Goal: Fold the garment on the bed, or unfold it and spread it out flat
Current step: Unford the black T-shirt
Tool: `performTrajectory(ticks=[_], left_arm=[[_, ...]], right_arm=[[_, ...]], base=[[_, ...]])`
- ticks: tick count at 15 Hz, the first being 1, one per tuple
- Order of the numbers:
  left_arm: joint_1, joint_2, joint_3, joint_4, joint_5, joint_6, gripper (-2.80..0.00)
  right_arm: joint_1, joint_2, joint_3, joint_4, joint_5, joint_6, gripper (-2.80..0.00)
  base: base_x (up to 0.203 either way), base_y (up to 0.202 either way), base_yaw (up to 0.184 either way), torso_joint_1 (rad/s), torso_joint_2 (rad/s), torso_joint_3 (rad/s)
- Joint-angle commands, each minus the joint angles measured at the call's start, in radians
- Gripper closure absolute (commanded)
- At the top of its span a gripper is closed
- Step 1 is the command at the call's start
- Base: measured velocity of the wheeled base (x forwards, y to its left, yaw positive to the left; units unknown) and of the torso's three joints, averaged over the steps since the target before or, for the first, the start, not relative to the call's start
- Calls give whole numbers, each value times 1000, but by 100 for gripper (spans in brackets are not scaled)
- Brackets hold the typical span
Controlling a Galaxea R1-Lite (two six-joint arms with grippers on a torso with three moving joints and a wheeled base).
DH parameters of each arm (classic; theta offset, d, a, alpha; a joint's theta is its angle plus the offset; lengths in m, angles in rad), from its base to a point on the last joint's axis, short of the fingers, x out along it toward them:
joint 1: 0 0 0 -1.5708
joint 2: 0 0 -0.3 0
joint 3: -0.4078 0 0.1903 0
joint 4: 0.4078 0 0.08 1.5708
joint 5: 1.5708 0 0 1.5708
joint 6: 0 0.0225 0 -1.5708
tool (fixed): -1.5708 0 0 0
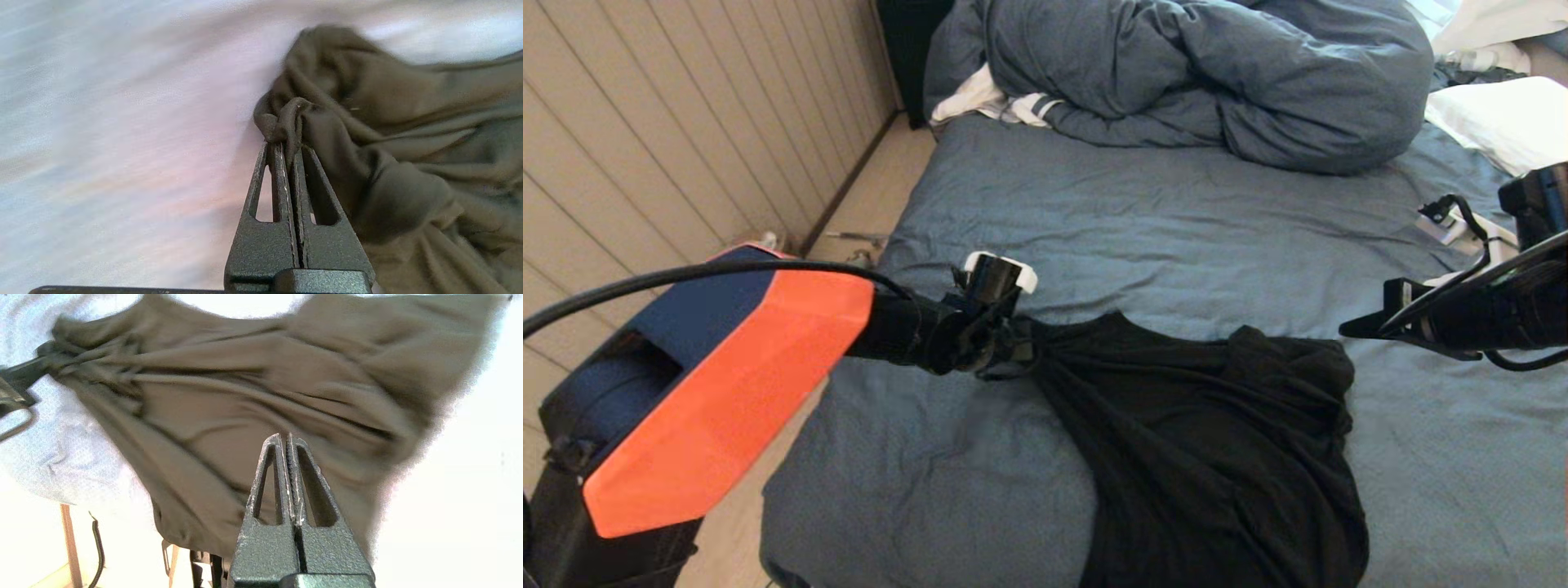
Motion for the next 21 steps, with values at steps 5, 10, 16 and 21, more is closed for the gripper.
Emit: performTrajectory(ticks=[5,10,16,21], left_arm=[[232,-154,284,-170,-42,55,0],[345,-162,320,-190,-88,74,0],[335,-171,341,-184,-95,122,-280],[292,-294,521,-205,-143,213,-280]], right_arm=[[16,9,5,0,4,3,0],[45,16,6,-30,4,4,0],[46,17,7,-31,4,3,0],[48,29,19,-70,9,3,0]], base=[[0,0,0,0,0,0],[0,0,0,0,0,0],[0,0,0,0,0,0],[0,0,0,0,0,0]])
